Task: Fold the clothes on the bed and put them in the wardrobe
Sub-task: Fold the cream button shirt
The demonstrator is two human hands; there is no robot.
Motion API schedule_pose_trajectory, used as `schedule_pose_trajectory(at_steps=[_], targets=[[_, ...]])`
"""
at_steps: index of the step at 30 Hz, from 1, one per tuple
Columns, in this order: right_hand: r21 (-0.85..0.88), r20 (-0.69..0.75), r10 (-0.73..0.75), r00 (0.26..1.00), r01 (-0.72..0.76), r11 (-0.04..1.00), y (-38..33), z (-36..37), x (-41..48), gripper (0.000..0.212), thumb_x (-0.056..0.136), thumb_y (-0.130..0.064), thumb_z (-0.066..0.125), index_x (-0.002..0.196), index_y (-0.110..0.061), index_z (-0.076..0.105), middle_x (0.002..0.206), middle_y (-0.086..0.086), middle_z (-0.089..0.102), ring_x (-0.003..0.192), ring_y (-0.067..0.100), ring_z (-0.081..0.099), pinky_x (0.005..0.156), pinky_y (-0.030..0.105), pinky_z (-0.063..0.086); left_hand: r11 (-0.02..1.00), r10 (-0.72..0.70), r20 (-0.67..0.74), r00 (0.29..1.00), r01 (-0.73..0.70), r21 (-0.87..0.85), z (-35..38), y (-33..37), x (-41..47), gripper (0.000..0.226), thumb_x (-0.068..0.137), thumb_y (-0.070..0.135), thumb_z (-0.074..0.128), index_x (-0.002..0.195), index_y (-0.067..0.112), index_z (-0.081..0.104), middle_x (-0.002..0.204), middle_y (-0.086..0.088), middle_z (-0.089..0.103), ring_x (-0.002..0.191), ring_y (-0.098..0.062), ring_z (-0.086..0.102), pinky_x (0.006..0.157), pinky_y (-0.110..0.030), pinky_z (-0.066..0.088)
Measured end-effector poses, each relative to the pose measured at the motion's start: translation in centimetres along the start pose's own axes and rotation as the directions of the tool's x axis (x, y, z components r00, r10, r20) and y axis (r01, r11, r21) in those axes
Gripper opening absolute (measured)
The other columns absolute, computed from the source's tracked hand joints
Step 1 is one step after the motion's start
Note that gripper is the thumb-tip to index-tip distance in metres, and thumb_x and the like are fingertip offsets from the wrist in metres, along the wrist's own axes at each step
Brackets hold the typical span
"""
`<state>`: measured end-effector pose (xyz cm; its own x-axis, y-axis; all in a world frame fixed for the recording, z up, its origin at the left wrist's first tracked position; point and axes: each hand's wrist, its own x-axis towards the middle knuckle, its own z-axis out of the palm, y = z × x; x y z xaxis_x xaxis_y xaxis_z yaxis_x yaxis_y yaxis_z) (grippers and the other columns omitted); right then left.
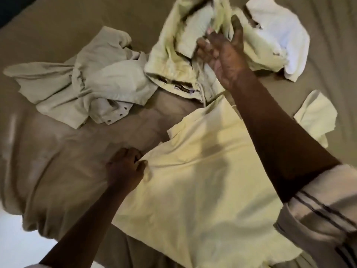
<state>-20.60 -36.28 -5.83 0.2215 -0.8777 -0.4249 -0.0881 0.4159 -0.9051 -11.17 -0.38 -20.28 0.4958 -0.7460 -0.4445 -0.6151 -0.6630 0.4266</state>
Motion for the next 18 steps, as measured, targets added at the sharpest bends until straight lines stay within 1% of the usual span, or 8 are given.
schedule_pose_trajectory(at_steps=[1, 3, 4, 6, 7, 9, 13, 18], targets=[[-0.187, 0.032, -0.064, 0.997, 0.069, 0.98, 0.7, -0.3, -0.7, 0.057, 0.095, -0.019, 0.073, 0.135, -0.033, 0.034, 0.139, 0.013, 0.055, 0.112, 0.028, 0.07, 0.091, 0.034, 0.061, 0.999, 0.027, -0.042, 0.999, -0.028, -0.021, 0.1, -0.3, 0.0, 0.018, 0.086, 0.039, 0.07, 0.089, 0.026, 0.059, 0.096, 0.0, 0.058, 0.094, -0.032, 0.061, 0.078, -0.043, 0.048], [-0.649, -0.033, -0.248, 0.968, 0.168, 0.742, 3.0, -1.4, -2.0, 0.055, 0.086, -0.033, 0.075, 0.134, -0.027, 0.048, 0.134, 0.007, 0.056, 0.112, 0.02, 0.066, 0.091, 0.028, 0.057, 0.993, 0.106, -0.129, 0.986, -0.111, -0.032, 0.2, -0.9, -0.4, 0.016, 0.089, 0.038, 0.058, 0.087, 0.022, 0.056, 0.09, -0.003, 0.057, 0.086, -0.034, 0.06, 0.071, -0.044, 0.049], [-0.789, -0.111, -0.29, 0.951, 0.094, 0.608, 4.1, -2.6, -2.2, 0.052, 0.083, -0.033, 0.072, 0.131, -0.023, 0.055, 0.131, 0.006, 0.056, 0.112, 0.02, 0.064, 0.094, 0.031, 0.054, 0.986, 0.161, -0.165, 0.973, -0.166, -0.019, 0.3, -1.0, -0.6, 0.019, 0.092, 0.037, 0.053, 0.088, 0.018, 0.056, 0.088, -0.005, 0.057, 0.083, -0.036, 0.059, 0.068, -0.044, 0.049], [-0.849, -0.291, -0.143, 0.946, -0.187, 0.494, 6.5, -5.0, -2.7, 0.048, 0.084, -0.036, 0.067, 0.127, -0.017, 0.06, 0.13, 0.009, 0.057, 0.115, 0.027, 0.061, 0.098, 0.034, 0.051, 0.978, 0.205, -0.209, 0.956, -0.209, -0.002, 0.0, -1.1, -1.4, 0.023, 0.096, 0.036, 0.05, 0.092, 0.014, 0.056, 0.086, -0.008, 0.059, 0.078, -0.037, 0.06, 0.064, -0.044, 0.048], [-0.829, -0.336, -0.011, 0.942, -0.29, 0.478, 7.6, -6.2, -3.0, 0.05, 0.083, -0.041, 0.064, 0.125, -0.014, 0.06, 0.127, 0.012, 0.061, 0.115, 0.032, 0.063, 0.099, 0.038, 0.053, 0.981, 0.191, -0.214, 0.958, -0.196, 0.0, -0.2, -0.9, -1.9, 0.024, 0.096, 0.038, 0.052, 0.096, 0.014, 0.057, 0.086, -0.008, 0.062, 0.075, -0.037, 0.062, 0.062, -0.043, 0.048], [-0.838, -0.283, 0.12, 0.951, -0.307, 0.451, 9.3, -7.3, -3.4, 0.049, 0.076, -0.044, 0.064, 0.114, -0.014, 0.065, 0.109, 0.013, 0.072, 0.101, 0.036, 0.072, 0.089, 0.049, 0.061, 0.99, 0.141, -0.188, 0.972, -0.133, 0.052, -0.3, -0.5, -2.7, 0.031, 0.096, 0.045, 0.053, 0.103, 0.016, 0.06, 0.088, -0.006, 0.067, 0.075, -0.035, 0.066, 0.064, -0.042, 0.047], [-0.912, -0.13, 0.019, 0.991, -0.127, 0.389, 9.6, -6.0, -2.2, 0.023, 0.078, -0.015, 0.065, 0.097, -0.007, 0.076, 0.094, 0.017, 0.077, 0.092, 0.036, 0.074, 0.084, 0.047, 0.061, 0.979, 0.114, -0.119, 0.986, -0.092, 0.18, 0.2, -1.0, -3.5, 0.033, 0.101, 0.047, 0.046, 0.1, 0.016, 0.06, 0.082, -0.008, 0.068, 0.068, -0.035, 0.068, 0.063, -0.041, 0.044], [-0.756, -0.17, -0.201, 0.965, 0.003, 0.654, 9.4, -5.0, 0.2, 0.016, 0.071, -0.024, 0.061, 0.08, -0.019, 0.073, 0.073, 0.006, 0.075, 0.063, 0.032, 0.073, 0.058, 0.045, 0.061, 0.997, 0.067, -0.207, 0.976, -0.055, 0.062, -1.2, -1.0, -3.4, 0.03, 0.106, 0.039, 0.047, 0.099, 0.011, 0.055, 0.059, -0.013, 0.065, 0.051, -0.037, 0.067, 0.052, -0.04, 0.047]])
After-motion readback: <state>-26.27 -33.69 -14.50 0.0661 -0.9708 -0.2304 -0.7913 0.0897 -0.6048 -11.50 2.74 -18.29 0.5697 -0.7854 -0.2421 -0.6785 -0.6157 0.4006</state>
